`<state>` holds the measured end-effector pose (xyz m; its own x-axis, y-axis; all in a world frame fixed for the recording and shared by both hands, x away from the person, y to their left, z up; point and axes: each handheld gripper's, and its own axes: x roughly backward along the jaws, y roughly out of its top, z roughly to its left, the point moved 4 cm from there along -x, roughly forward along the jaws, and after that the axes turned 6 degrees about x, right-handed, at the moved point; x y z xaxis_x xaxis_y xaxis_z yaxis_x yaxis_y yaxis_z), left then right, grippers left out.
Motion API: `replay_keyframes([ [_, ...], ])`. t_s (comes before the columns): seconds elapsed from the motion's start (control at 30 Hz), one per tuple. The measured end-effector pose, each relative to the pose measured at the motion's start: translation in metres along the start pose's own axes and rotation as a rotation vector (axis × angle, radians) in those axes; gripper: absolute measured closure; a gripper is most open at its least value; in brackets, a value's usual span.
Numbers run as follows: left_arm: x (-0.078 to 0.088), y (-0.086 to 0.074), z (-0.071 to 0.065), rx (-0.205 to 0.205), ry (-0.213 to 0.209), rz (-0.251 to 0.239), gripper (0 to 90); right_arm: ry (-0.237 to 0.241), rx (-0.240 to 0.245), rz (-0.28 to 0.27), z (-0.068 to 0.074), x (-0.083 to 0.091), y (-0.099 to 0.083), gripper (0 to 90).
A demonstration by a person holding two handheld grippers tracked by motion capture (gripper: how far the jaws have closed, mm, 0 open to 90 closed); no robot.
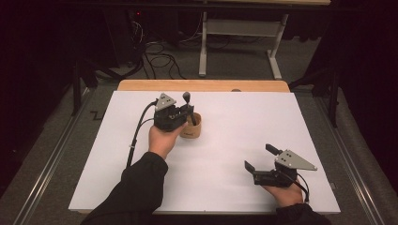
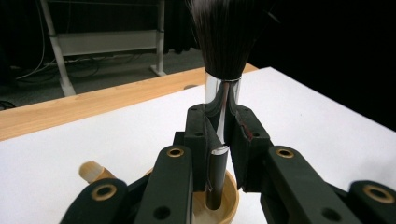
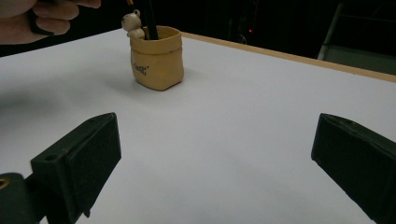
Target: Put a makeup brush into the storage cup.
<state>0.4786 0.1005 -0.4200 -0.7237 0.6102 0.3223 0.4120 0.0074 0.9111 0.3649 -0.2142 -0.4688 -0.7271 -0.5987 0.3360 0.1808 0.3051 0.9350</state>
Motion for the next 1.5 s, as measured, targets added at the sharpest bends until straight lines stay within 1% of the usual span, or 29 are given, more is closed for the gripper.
replay_keyframes([
  [0.17,-0.003,-0.004,0.0,-0.006,0.009,0.026,77.9,0.001,0.002,0.001,0.0,0.0,0.0,2.1],
  [0.27,-0.005,-0.007,0.001,-0.018,0.014,0.045,77.9,0.001,-0.001,0.003,0.001,0.0,0.0,2.3],
  [0.37,-0.007,-0.01,0.001,-0.018,0.017,0.05,77.8,0.003,-0.005,0.005,0.001,0.0,-0.001,2.6],
  [0.57,-0.012,-0.017,-0.001,-0.054,0.03,0.079,77.7,0.005,-0.009,0.007,0.002,0.0,-0.001,2.9],
  [0.67,-0.014,-0.02,-0.004,-0.071,0.036,0.092,77.6,0.005,0.0,0.007,0.002,-0.001,-0.001,3.0],
  [0.73,-0.017,-0.021,-0.005,-0.077,0.041,0.094,77.6,0.004,0.0,0.005,0.002,-0.001,-0.001,3.1],
  [0.9,-0.02,-0.023,-0.007,-0.076,0.037,0.094,77.4,0.005,-0.001,0.009,0.002,-0.001,-0.001,3.1],
  [1.0,-0.019,-0.022,-0.007,-0.076,0.026,0.088,76.2,0.005,0.004,0.011,0.002,-0.001,-0.001,3.4],
  [1.03,-0.018,-0.021,-0.007,-0.084,0.012,0.078,72.6,0.005,0.005,0.011,0.002,-0.001,-0.001,3.4],
  [1.07,-0.017,-0.02,-0.007,-0.089,0.008,0.071,65.7,0.005,0.007,0.01,0.002,-0.001,-0.001,3.4],
  [1.13,-0.014,-0.018,-0.008,-0.098,-0.007,0.055,56.2,0.005,0.008,0.01,0.002,-0.001,-0.001,3.4],
  [1.2,-0.012,-0.016,-0.008,-0.106,0.002,0.044,47.4,0.005,0.007,0.01,0.002,-0.001,-0.002,3.4],
  [1.33,-0.009,-0.014,-0.006,-0.094,0.0,0.037,39.1,0.006,0.01,0.011,0.002,-0.002,-0.002,3.5],
  [1.5,-0.008,-0.014,-0.007,-0.097,-0.001,0.031,29.3,0.007,0.012,0.011,0.003,-0.002,-0.001,3.5],
])
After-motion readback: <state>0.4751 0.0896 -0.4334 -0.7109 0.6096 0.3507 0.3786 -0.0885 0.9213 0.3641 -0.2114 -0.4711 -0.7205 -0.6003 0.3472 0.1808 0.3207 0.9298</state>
